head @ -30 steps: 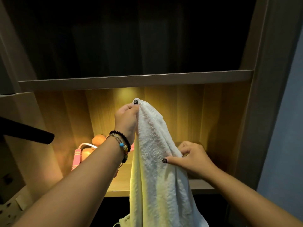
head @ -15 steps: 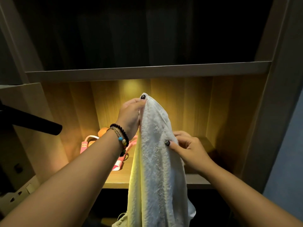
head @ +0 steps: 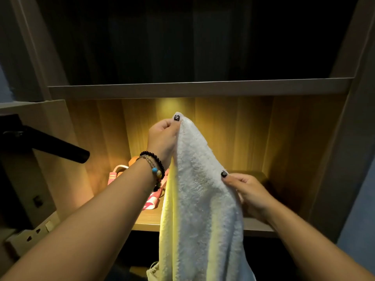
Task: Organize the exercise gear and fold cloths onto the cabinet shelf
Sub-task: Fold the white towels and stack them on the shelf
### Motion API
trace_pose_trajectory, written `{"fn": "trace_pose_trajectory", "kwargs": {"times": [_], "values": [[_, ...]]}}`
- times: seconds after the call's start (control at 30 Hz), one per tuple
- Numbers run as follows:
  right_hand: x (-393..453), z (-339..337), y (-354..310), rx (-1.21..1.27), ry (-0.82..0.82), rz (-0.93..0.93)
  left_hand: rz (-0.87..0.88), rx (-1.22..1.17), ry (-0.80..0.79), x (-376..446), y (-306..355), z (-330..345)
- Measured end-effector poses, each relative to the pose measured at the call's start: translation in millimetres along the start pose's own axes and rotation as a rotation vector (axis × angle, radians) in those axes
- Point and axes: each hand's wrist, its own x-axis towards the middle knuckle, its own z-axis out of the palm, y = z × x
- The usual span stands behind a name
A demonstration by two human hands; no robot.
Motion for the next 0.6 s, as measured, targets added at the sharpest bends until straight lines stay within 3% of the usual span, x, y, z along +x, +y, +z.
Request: {"fn": "trace_pose_trajectory", "kwargs": {"times": [0.2, 0.27, 0.37, 0.43, 0.6], "values": [[-9, -42, -45, -0.504, -0.074, -0.086, 0.045, 0.134, -0.047, -2, -21, -24], [-12, -47, -64, -0.601, 0.030, -0.230, 0.045, 0.144, -0.043, -3, -24, -26], [-13, -45, -83, -0.785, 0.295, -0.593, 0.049, 0.131, -0.008, -4, -24, -19], [-13, -39, -86, -0.919, 0.364, -0.747, 0.004, 0.079, 0.030, -7, -23, -11], [-16, -52, -66, -1.284, 0.431, -0.721, -0.127, -0.071, 0.056, -13, -26, 8]]}}
